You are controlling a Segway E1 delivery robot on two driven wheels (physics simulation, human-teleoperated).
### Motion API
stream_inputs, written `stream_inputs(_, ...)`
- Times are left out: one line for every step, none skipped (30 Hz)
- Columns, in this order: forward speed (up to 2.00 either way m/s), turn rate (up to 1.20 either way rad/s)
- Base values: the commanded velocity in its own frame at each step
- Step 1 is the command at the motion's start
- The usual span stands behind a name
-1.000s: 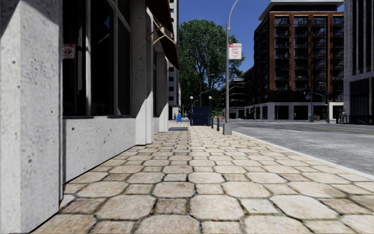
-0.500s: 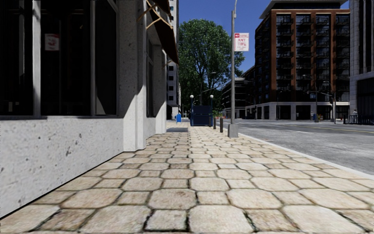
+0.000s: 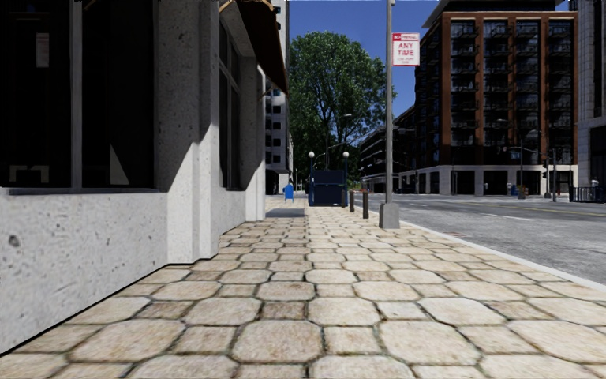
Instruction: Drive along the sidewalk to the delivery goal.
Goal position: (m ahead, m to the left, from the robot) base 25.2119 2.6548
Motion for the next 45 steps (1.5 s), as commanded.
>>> stream_inputs(2.00,0.00)
stream_inputs(2.00,0.00)
stream_inputs(2.00,0.00)
stream_inputs(2.00,0.00)
stream_inputs(2.00,0.00)
stream_inputs(2.00,0.00)
stream_inputs(2.00,0.00)
stream_inputs(2.00,0.00)
stream_inputs(2.00,0.00)
stream_inputs(2.00,0.00)
stream_inputs(2.00,0.00)
stream_inputs(2.00,0.00)
stream_inputs(2.00,0.00)
stream_inputs(2.00,0.00)
stream_inputs(2.00,0.00)
stream_inputs(2.00,0.00)
stream_inputs(2.00,0.00)
stream_inputs(2.00,0.00)
stream_inputs(2.00,0.00)
stream_inputs(2.00,0.00)
stream_inputs(2.00,0.00)
stream_inputs(2.00,0.00)
stream_inputs(2.00,0.00)
stream_inputs(2.00,0.00)
stream_inputs(2.00,0.00)
stream_inputs(2.00,0.00)
stream_inputs(2.00,0.00)
stream_inputs(2.00,0.00)
stream_inputs(2.00,0.00)
stream_inputs(2.00,0.00)
stream_inputs(2.00,0.00)
stream_inputs(2.00,0.00)
stream_inputs(2.00,0.00)
stream_inputs(2.00,0.00)
stream_inputs(2.00,0.00)
stream_inputs(2.00,0.00)
stream_inputs(2.00,0.00)
stream_inputs(2.00,0.00)
stream_inputs(2.00,0.00)
stream_inputs(2.00,0.00)
stream_inputs(2.00,0.00)
stream_inputs(2.00,0.00)
stream_inputs(2.00,0.00)
stream_inputs(2.00,0.00)
stream_inputs(2.00,0.00)
